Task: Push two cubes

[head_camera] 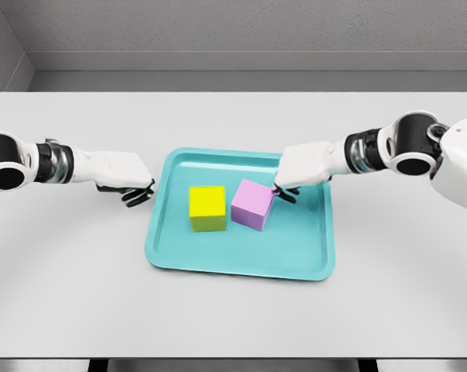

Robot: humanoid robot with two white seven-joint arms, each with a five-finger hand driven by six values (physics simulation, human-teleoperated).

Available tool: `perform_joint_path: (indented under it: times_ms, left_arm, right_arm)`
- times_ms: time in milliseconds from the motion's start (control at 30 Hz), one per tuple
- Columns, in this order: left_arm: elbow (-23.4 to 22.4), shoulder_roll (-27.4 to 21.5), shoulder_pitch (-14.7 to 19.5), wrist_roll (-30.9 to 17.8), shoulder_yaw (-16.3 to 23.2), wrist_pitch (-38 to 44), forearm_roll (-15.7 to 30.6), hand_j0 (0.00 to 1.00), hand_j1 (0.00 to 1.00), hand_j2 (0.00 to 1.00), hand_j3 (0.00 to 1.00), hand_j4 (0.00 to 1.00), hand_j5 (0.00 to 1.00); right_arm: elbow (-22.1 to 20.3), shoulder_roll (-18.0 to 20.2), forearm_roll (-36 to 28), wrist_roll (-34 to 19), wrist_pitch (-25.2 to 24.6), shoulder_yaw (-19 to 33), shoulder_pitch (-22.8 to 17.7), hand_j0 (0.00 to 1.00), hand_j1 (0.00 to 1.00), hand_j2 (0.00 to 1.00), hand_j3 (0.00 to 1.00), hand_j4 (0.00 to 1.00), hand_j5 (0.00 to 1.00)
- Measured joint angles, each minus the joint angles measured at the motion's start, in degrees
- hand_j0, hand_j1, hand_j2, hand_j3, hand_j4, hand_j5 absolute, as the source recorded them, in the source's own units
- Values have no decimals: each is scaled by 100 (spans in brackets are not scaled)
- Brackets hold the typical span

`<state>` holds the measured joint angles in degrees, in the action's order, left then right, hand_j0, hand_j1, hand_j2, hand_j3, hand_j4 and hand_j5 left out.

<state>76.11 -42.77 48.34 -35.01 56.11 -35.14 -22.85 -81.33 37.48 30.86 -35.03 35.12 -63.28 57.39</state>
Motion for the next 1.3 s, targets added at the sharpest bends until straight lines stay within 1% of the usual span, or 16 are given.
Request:
perform_joint_path:
  times_ms: [167, 333, 400, 500, 600, 700, 800, 867, 933, 1033, 1300]
  left_arm:
    - [53, 131, 9, 33, 176, 66, -277, 1, 1, 1, 1, 1, 1]
    - [46, 265, 18, 100, 201, 151, -488, 1, 1, 1, 1, 1, 1]
    - [47, 302, 96, 38, 240, 82, -572, 1, 1, 1, 1, 1, 1]
    - [71, 281, 184, 13, 235, 27, -422, 1, 1, 1, 1, 1, 1]
    - [88, 112, 264, 5, 207, 13, -333, 1, 1, 1, 1, 1, 1]
    - [102, -46, 255, 2, 174, 5, -259, 1, 1, 1, 1, 1, 1]
    - [225, -78, 246, 1, 206, 3, -200, 1, 1, 1, 1, 1, 1]
    - [286, -4, 272, 1, 247, 3, -179, 2, 2, 2, 2, 2, 2]
    - [318, 132, 369, 1, 383, 3, -165, 2, 2, 2, 2, 2, 2]
    - [340, 246, 369, 0, 481, 3, -155, 2, 2, 2, 2, 2, 2]
    - [353, 363, 369, 0, 611, 3, -175, 2, 2, 2, 2, 2, 2]
  right_arm:
    - [104, 10, -13, 2, 0, 117, -61, 31, 31, 31, 31, 31, 31]
    - [136, 106, -8, 2, 1, 117, -211, 31, 31, 31, 31, 31, 31]
    - [144, 120, -5, 2, 1, 110, -220, 31, 31, 31, 31, 31, 31]
    - [149, 129, 3, 2, 1, 104, -211, 31, 31, 31, 31, 31, 31]
    - [152, 133, 6, 2, 0, 111, -193, 31, 31, 31, 31, 31, 31]
    - [148, 134, 7, 2, 0, 113, -167, 31, 31, 31, 31, 31, 31]
    - [140, 135, 8, 2, 0, 122, -176, 32, 32, 32, 32, 32, 32]
    - [135, 147, 4, 2, 0, 124, -158, 32, 32, 32, 32, 32, 32]
    - [124, 182, -8, 2, 0, 130, -141, 32, 32, 32, 32, 32, 32]
    - [118, 196, -21, 2, 0, 133, -158, 32, 32, 32, 32, 32, 32]
    - [118, 164, -30, 2, 0, 136, -141, 34, 34, 34, 34, 34, 34]
